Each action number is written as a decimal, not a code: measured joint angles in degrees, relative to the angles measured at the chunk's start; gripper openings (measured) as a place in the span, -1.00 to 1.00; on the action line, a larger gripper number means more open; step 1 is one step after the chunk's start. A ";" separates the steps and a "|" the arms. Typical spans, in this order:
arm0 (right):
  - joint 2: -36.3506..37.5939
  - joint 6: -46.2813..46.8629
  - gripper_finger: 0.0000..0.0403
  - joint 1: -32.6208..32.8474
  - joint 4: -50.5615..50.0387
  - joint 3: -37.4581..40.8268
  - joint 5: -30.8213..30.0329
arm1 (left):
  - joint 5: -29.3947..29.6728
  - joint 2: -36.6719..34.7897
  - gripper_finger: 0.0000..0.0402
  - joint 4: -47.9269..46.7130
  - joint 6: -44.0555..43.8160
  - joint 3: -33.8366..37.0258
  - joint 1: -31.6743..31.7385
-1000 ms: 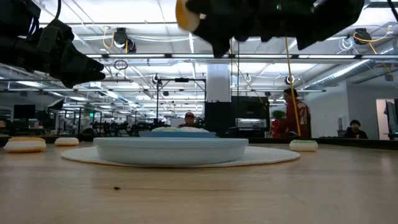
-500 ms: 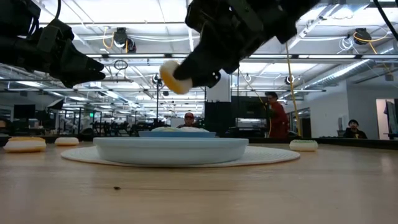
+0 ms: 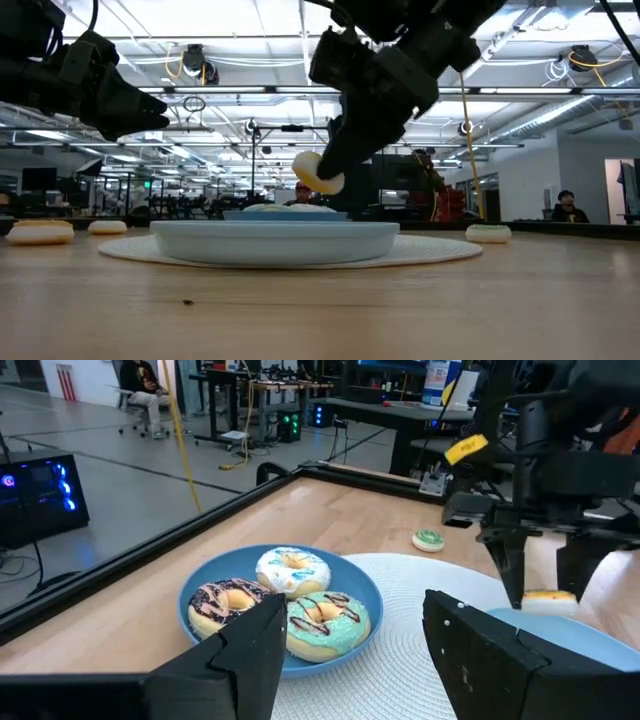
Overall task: Pick & Place donuts
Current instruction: Put the top small yellow donut on the light blue plate
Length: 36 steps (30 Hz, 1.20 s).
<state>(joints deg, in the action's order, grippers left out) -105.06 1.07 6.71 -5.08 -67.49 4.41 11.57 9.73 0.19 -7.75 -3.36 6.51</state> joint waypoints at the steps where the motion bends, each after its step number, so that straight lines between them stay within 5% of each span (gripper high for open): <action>1: 0.00 -0.65 -0.09 0.01 0.92 0.78 0.16 | 0.00 -0.01 0.17 0.00 0.00 0.00 0.01; 36: -6.10 -3.36 -0.01 1.17 11.75 5.38 3.03 | 0.01 0.01 0.17 0.00 0.00 0.00 -0.01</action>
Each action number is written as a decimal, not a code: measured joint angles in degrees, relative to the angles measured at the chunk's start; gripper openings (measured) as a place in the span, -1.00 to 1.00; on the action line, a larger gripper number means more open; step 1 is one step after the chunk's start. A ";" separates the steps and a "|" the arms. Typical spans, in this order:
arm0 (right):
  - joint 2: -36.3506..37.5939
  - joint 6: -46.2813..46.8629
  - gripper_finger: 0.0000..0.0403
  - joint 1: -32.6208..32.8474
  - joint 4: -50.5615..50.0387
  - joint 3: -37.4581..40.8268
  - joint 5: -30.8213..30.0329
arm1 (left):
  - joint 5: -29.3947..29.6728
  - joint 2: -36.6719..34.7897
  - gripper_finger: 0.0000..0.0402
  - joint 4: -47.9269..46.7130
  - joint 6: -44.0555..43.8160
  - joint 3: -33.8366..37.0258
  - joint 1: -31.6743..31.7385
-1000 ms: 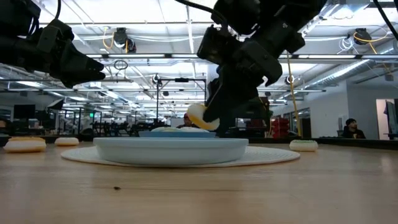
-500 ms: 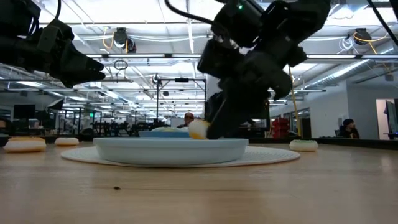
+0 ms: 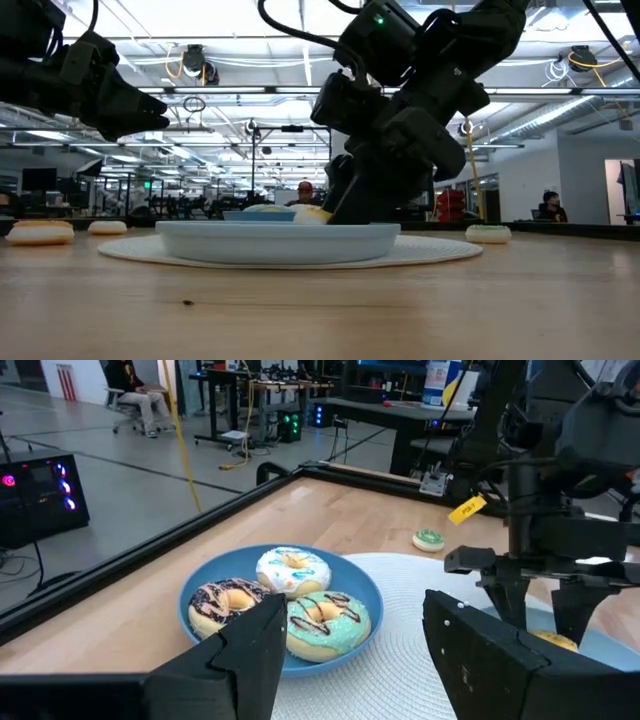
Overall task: Pick & Place donuts
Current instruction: Put the top small yellow donut on the light blue plate, then put the small green donut on the light blue plate
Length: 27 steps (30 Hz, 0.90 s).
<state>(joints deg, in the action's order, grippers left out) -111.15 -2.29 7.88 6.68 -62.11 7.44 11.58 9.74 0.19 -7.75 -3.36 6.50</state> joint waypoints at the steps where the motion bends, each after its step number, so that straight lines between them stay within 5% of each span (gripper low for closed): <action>1: 0.00 -0.22 0.03 0.00 0.00 0.00 -0.07 | 0.01 0.00 0.17 0.00 0.00 0.00 0.02; 14: 6.83 -0.37 0.54 0.11 -3.50 0.00 -4.44 | -0.01 0.00 0.17 -0.01 0.00 0.00 0.00; 23: 18.21 4.50 0.47 -0.16 -30.13 -0.02 -20.66 | -0.01 0.00 0.17 0.00 0.00 0.00 0.02; 27: 20.99 10.20 0.45 -0.85 -43.15 -0.02 -22.64 | -0.01 -0.02 0.17 0.01 0.00 0.00 0.02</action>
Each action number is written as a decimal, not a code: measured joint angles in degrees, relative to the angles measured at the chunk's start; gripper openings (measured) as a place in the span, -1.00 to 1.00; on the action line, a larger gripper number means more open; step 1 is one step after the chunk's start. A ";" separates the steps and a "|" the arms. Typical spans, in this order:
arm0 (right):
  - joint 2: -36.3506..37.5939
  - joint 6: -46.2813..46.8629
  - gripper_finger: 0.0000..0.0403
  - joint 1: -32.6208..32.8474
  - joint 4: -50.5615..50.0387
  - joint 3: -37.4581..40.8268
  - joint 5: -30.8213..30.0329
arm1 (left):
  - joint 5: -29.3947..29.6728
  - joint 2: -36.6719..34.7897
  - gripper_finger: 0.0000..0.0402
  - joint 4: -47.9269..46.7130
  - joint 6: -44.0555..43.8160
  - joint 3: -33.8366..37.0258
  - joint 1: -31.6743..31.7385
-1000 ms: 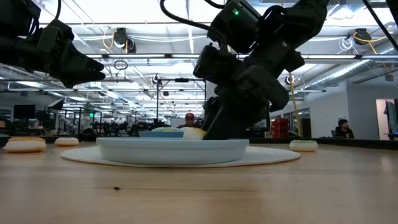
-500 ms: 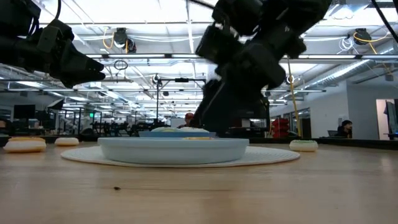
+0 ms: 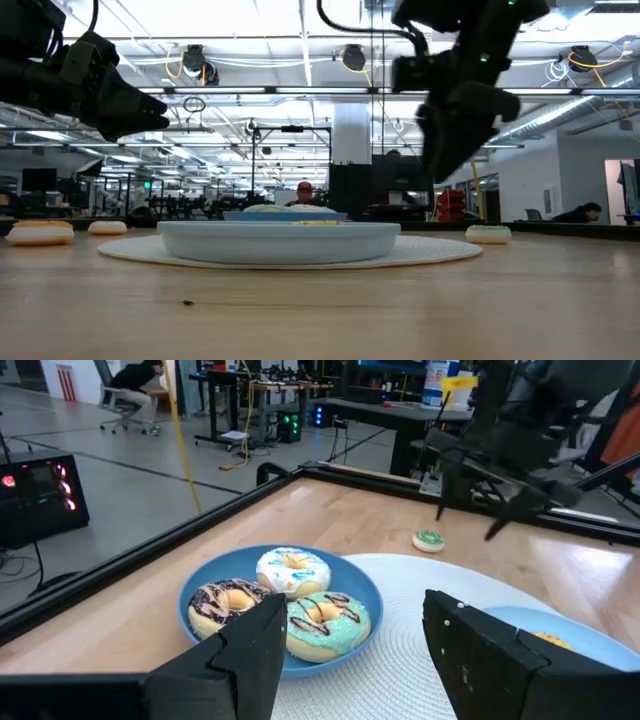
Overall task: Pick & Place donuts
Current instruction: Put the small green donut on the light blue plate
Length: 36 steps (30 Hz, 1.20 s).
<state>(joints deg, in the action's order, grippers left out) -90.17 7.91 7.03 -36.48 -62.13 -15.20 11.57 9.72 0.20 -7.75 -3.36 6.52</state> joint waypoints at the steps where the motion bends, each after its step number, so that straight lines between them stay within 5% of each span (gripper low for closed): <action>1: 0.30 1.50 0.44 -0.30 -2.36 0.00 0.03 | 0.00 0.02 0.17 -0.03 0.00 0.00 -0.02; 8: 0.67 6.56 0.44 -2.26 -13.07 1.12 0.22 | 0.00 0.02 0.17 -0.01 0.00 0.00 -0.01; 21: 0.67 6.31 0.45 -10.44 -8.21 11.98 3.41 | 0.00 0.01 0.17 0.01 0.00 0.00 0.01; 25: 0.65 6.08 0.45 -11.56 -6.10 12.70 9.09 | 0.00 0.00 0.17 -0.01 0.00 0.00 0.01; 36: 0.61 4.71 0.44 -11.56 -5.22 12.37 9.53 | 0.00 0.00 0.17 -0.01 0.00 0.00 0.00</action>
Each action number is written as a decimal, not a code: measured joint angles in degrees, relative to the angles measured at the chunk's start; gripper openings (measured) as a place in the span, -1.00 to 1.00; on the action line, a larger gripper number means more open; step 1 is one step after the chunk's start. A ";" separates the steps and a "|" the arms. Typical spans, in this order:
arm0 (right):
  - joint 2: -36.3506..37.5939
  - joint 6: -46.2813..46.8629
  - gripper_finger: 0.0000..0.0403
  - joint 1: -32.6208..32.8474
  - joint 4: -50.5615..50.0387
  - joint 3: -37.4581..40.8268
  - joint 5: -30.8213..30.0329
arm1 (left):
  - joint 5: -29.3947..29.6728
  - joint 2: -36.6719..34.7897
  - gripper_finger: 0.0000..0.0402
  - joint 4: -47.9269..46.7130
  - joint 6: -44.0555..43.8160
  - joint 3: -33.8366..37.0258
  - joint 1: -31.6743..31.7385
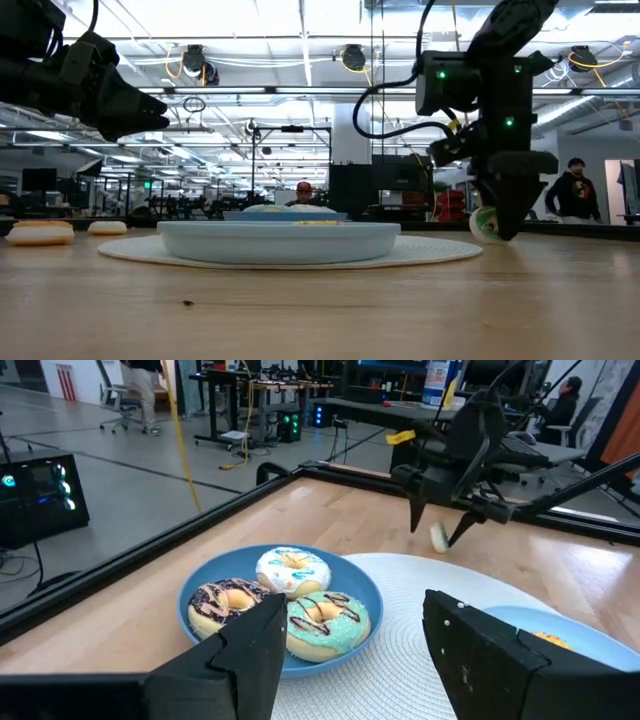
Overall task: Pick & Place donuts
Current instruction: Put the small green donut on the light blue plate
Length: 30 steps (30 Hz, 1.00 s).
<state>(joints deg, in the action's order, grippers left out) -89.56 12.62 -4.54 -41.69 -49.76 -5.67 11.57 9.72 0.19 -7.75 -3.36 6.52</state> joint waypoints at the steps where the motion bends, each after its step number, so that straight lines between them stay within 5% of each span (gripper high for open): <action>1: 0.00 0.00 0.44 0.00 0.02 -0.26 -0.02 | 0.00 0.02 0.17 0.00 0.00 0.00 -0.01; 30: 0.13 -1.25 0.41 -1.13 6.70 2.52 -0.42 | 0.00 0.02 0.17 0.02 0.00 0.00 0.00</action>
<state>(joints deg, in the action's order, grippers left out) -89.42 11.37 -5.66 -34.99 -47.24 -6.09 11.57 9.74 0.21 -7.75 -3.36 6.52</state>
